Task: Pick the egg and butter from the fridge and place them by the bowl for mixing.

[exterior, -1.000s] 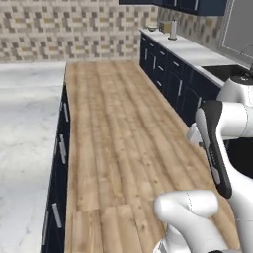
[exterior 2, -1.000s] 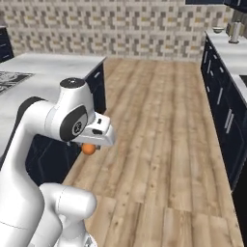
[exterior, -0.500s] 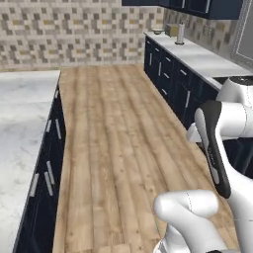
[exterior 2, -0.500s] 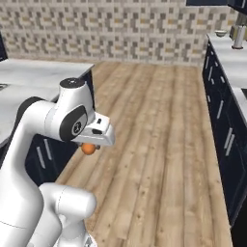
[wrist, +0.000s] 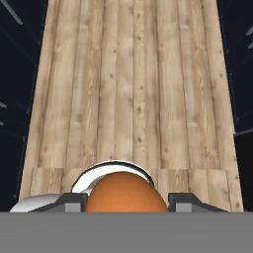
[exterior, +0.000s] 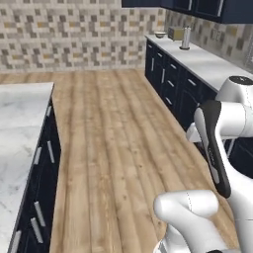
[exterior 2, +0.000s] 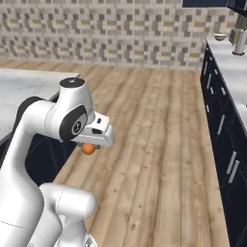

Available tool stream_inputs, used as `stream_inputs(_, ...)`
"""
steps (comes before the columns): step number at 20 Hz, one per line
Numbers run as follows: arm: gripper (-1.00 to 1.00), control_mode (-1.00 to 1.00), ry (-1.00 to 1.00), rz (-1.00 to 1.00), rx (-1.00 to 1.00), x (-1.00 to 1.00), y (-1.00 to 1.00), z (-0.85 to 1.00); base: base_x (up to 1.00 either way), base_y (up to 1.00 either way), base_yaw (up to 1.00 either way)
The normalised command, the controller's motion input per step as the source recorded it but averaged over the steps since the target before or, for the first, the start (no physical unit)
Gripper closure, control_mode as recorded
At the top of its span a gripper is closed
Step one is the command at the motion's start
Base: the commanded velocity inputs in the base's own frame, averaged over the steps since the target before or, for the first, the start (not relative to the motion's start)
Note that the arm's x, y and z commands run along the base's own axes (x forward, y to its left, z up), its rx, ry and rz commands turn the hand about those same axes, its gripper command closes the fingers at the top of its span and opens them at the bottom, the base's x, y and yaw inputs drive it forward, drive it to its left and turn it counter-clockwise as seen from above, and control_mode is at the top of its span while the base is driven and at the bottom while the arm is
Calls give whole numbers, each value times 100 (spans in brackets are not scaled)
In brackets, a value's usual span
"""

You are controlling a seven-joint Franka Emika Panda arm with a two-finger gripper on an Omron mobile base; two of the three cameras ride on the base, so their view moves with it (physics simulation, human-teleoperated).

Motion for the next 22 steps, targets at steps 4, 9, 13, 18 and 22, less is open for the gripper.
stream_inputs(4,100,100,0,0,0,0,0,0,100,0,-7)
stream_inputs(9,100,100,0,0,0,0,0,0,100,15,-11)
stream_inputs(13,100,100,0,0,0,0,0,0,100,30,-15)
stream_inputs(18,100,100,0,0,0,0,0,0,100,19,-21)
stream_inputs(22,100,100,0,0,0,0,0,0,100,27,-23)
